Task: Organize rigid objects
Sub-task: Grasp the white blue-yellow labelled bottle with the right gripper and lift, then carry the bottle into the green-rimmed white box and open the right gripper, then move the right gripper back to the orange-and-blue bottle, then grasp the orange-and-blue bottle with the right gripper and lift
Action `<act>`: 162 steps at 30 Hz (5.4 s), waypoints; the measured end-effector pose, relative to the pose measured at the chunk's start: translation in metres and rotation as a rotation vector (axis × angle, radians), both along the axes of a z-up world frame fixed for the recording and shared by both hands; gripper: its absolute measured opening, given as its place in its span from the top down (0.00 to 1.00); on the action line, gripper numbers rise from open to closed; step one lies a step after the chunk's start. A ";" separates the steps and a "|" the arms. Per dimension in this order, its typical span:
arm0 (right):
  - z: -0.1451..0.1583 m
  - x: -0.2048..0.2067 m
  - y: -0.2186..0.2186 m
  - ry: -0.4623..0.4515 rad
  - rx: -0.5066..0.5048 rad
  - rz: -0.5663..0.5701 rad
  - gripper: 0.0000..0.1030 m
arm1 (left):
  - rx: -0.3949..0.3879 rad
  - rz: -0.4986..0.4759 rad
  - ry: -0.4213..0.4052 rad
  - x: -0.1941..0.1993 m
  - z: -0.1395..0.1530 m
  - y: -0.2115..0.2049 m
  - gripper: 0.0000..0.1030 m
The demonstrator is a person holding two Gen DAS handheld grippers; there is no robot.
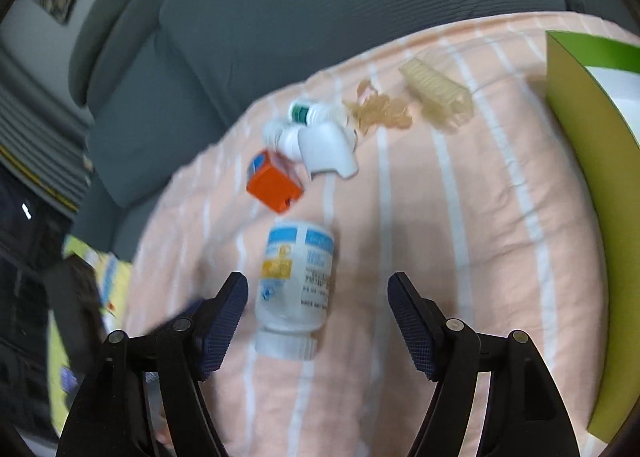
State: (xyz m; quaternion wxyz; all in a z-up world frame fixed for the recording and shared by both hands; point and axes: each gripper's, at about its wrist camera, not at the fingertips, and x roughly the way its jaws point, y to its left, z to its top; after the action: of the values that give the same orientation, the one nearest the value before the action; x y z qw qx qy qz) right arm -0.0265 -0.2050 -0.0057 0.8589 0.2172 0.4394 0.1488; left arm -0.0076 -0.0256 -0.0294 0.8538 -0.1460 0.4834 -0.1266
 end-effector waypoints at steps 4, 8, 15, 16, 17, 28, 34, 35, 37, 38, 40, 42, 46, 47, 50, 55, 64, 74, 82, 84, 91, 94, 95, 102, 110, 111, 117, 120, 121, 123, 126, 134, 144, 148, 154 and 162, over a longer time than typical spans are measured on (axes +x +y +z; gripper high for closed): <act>-0.001 0.003 0.003 -0.007 0.045 0.019 0.32 | -0.025 -0.053 -0.011 -0.002 0.001 -0.013 0.14; -0.008 0.011 0.008 0.017 0.090 0.065 0.40 | -0.046 -0.105 -0.008 -0.003 -0.002 -0.028 0.21; -0.029 0.023 0.010 0.093 0.102 0.054 0.40 | -0.079 -0.191 0.013 0.000 -0.012 -0.048 0.39; -0.031 0.024 0.010 0.102 0.104 0.053 0.40 | -0.087 -0.202 0.013 0.000 -0.012 -0.050 0.41; -0.034 0.025 0.010 0.109 0.103 0.051 0.39 | -0.091 -0.211 0.011 -0.001 -0.011 -0.052 0.46; -0.011 0.011 -0.005 0.039 0.125 0.019 0.47 | -0.009 -0.255 -0.156 -0.014 0.028 -0.082 0.50; 0.045 -0.026 -0.049 -0.134 0.124 -0.093 0.46 | 0.021 -0.367 -0.319 -0.030 0.076 -0.129 0.50; 0.052 -0.033 -0.061 -0.159 0.127 -0.119 0.46 | 0.021 -0.399 -0.339 -0.033 0.082 -0.139 0.50; 0.062 -0.045 -0.078 -0.196 0.130 -0.166 0.46 | 0.021 -0.450 -0.365 -0.036 0.091 -0.158 0.50; 0.066 -0.052 -0.090 -0.212 0.132 -0.192 0.46 | 0.023 -0.476 -0.377 -0.038 0.095 -0.168 0.50; 0.072 -0.065 -0.112 -0.237 0.139 -0.242 0.46 | 0.019 -0.530 -0.388 -0.039 0.098 -0.188 0.50; 0.075 -0.075 -0.130 -0.249 0.141 -0.290 0.46 | 0.012 -0.569 -0.388 -0.038 0.098 -0.206 0.50; 0.068 -0.086 -0.162 -0.237 0.153 -0.378 0.46 | 0.003 -0.635 -0.363 -0.038 0.090 -0.234 0.50; 0.065 -0.087 -0.170 -0.228 0.160 -0.396 0.46 | 0.003 -0.647 -0.351 -0.037 0.086 -0.238 0.50; 0.054 -0.087 -0.183 -0.193 0.183 -0.436 0.46 | 0.005 -0.679 -0.320 -0.034 0.077 -0.253 0.50; 0.037 -0.086 -0.197 -0.141 0.195 -0.483 0.46 | 0.000 -0.711 -0.270 -0.032 0.068 -0.272 0.50; 0.024 -0.085 -0.210 -0.096 0.203 -0.531 0.46 | 0.002 -0.737 -0.225 -0.032 0.057 -0.287 0.50; 0.023 -0.088 -0.213 -0.060 0.154 -0.620 0.44 | 0.039 -0.725 -0.235 -0.037 0.058 -0.288 0.46; 0.033 -0.099 -0.208 -0.107 0.148 -0.665 0.22 | 0.019 -0.671 -0.275 -0.039 0.076 -0.265 0.24; 0.038 -0.099 -0.203 -0.129 0.141 -0.653 0.18 | 0.034 -0.635 -0.291 -0.038 0.081 -0.254 0.24; 0.052 -0.094 -0.176 -0.178 0.102 -0.597 0.12 | 0.087 -0.459 -0.301 -0.028 0.086 -0.202 0.23; 0.056 -0.086 -0.162 -0.180 0.066 -0.561 0.11 | 0.103 -0.345 -0.279 -0.018 0.081 -0.169 0.18; 0.057 -0.083 -0.156 -0.182 0.052 -0.546 0.11 | 0.118 -0.302 -0.272 -0.015 0.078 -0.157 0.17; 0.065 -0.053 -0.104 -0.186 -0.049 -0.402 0.11 | 0.202 -0.068 -0.218 -0.004 0.061 -0.076 0.17; 0.052 -0.004 -0.027 -0.161 -0.109 -0.206 0.11 | 0.201 0.209 -0.135 0.006 0.036 0.009 0.17; 0.048 0.007 -0.015 -0.153 -0.103 -0.183 0.11 | 0.205 0.235 -0.134 0.007 0.035 0.016 0.17; 0.020 0.061 0.034 -0.055 -0.143 -0.071 0.11 | 0.141 0.301 -0.097 0.011 0.032 0.045 0.17; 0.016 0.079 0.060 -0.079 -0.222 -0.019 0.11 | 0.148 0.324 -0.093 0.008 0.033 0.054 0.17; 0.017 0.083 0.067 -0.095 -0.244 -0.002 0.11 | 0.140 0.328 -0.091 0.008 0.034 0.056 0.17; 0.018 0.092 0.083 -0.129 -0.268 0.024 0.14 | 0.121 0.339 -0.088 0.006 0.034 0.062 0.17; 0.018 0.106 0.102 -0.143 -0.315 0.064 0.24 | 0.105 0.350 -0.077 0.007 0.033 0.068 0.17; -0.012 0.133 0.131 -0.069 -0.436 0.126 0.51 | 0.101 0.356 -0.068 0.010 0.031 0.075 0.17; -0.009 0.102 0.116 -0.042 -0.278 0.121 0.62 | 0.092 0.366 -0.064 0.008 0.030 0.077 0.17; -0.011 0.070 0.099 -0.003 -0.144 0.099 0.62 | 0.097 0.359 -0.057 0.007 0.029 0.075 0.17; -0.021 0.035 0.093 0.027 -0.116 0.068 0.62 | 0.094 0.342 -0.056 0.003 0.027 0.068 0.17; -0.023 0.027 0.070 0.098 -0.181 0.016 0.39 | 0.089 0.286 -0.044 -0.001 0.022 0.056 0.17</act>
State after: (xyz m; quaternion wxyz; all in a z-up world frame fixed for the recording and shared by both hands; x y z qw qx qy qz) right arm 0.0006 -0.1350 -0.0290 0.8512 0.1423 0.4942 0.1046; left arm -0.0090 0.0308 -0.0070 0.8791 -0.1725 0.4440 0.0147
